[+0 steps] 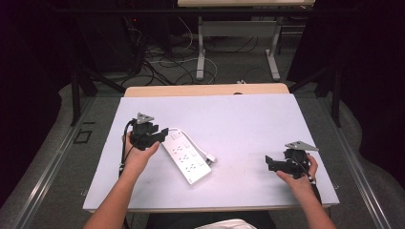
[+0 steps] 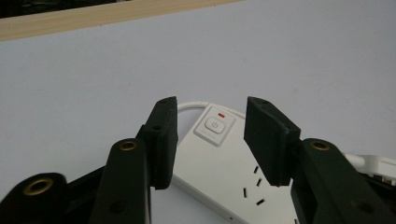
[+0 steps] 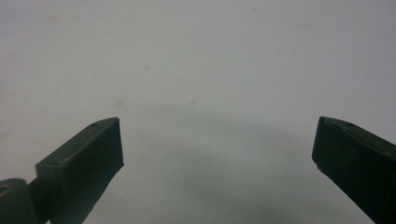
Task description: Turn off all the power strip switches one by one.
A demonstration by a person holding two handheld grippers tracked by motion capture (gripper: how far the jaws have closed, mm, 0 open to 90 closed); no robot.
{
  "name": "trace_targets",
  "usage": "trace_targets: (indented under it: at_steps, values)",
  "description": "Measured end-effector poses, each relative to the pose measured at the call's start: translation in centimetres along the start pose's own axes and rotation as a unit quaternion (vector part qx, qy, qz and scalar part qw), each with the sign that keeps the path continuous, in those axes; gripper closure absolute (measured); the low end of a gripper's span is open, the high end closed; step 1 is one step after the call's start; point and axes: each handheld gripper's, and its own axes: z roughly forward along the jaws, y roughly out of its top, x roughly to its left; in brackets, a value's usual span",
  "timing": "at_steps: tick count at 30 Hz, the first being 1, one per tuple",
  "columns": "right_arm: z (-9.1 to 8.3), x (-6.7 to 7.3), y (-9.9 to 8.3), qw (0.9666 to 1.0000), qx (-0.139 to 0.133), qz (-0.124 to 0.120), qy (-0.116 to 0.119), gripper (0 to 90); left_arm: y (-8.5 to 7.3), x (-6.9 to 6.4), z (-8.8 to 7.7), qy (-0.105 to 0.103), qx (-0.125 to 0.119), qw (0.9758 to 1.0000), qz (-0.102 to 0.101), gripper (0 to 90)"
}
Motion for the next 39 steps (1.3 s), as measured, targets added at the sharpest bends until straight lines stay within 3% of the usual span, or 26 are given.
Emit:
trace_targets:
  at_steps: [7, 11, 12, 20, 29, 39]
  values:
    - [0.1, -0.1, 0.0, 1.0000, -0.001, -0.001, -0.001, 1.6, 0.8, -0.3, 0.6, -0.009, 0.007, 0.9999, -0.002, 60.5]
    - [0.1, -0.1, 0.0, 1.0000, 0.000, 0.001, 0.000, 1.7, 1.1, -0.6, 1.2, -0.009, 0.000, 0.9999, -0.005, 63.4]
    - [0.1, 0.0, 0.0, 1.0000, 0.000, 0.002, 0.001, 1.7, 1.2, -0.6, 1.2, -0.011, 0.008, 0.9999, -0.003, 64.0]
    - [0.2, 0.0, 0.0, 1.0000, 0.002, 0.003, 0.001, 1.7, 1.6, -0.6, 2.3, -0.009, 0.016, 0.9997, -0.019, 70.6]
    - [0.3, 0.0, 0.0, 1.0000, 0.004, -0.001, 0.003, 1.7, 1.5, -0.6, 3.5, 0.002, 0.019, 0.9994, -0.027, 77.2]
    - [0.4, -0.1, -0.1, 1.0000, 0.006, 0.002, 0.006, 1.9, 1.3, -0.5, 4.7, 0.002, 0.042, 0.9987, -0.028, 85.2]
